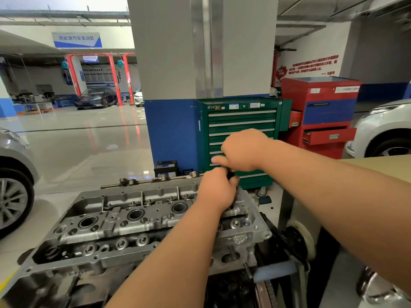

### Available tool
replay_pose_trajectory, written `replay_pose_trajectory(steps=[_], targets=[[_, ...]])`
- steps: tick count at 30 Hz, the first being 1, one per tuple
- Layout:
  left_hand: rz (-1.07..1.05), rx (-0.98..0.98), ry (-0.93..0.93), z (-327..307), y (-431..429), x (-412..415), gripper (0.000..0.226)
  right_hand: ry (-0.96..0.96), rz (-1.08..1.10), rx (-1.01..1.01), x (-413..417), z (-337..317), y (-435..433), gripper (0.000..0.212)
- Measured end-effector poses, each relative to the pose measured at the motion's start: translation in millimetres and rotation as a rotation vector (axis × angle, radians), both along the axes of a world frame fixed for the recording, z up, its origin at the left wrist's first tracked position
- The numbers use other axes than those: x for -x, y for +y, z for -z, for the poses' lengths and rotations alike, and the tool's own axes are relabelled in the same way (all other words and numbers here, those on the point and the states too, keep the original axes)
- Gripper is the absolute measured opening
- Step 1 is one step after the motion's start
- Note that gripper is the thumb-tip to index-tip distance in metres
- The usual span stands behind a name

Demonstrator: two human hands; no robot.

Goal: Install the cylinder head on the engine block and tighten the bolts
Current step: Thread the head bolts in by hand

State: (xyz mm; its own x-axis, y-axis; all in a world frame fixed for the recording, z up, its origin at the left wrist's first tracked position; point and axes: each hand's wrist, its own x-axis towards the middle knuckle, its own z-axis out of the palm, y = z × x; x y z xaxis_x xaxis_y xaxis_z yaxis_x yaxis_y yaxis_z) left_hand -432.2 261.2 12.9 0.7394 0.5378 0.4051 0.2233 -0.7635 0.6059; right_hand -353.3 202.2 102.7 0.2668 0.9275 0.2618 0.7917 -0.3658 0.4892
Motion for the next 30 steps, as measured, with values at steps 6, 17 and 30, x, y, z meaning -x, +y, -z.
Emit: replay_pose_trajectory(steps=[6,17,30], targets=[[-0.002,0.015,-0.012,1.9,-4.5,-1.3,0.015,-0.172,0.082,0.018,1.3,6.7,1.4,0.037],[0.013,0.01,-0.039,-0.4,2.9,0.3,0.023,1.419,-0.302,-0.586,-5.0,17.3,-8.5,0.034],[-0.103,0.038,-0.064,-0.5,-0.9,-1.7,0.037,1.21,-0.009,-1.148,21.1,40.1,21.4,0.044]])
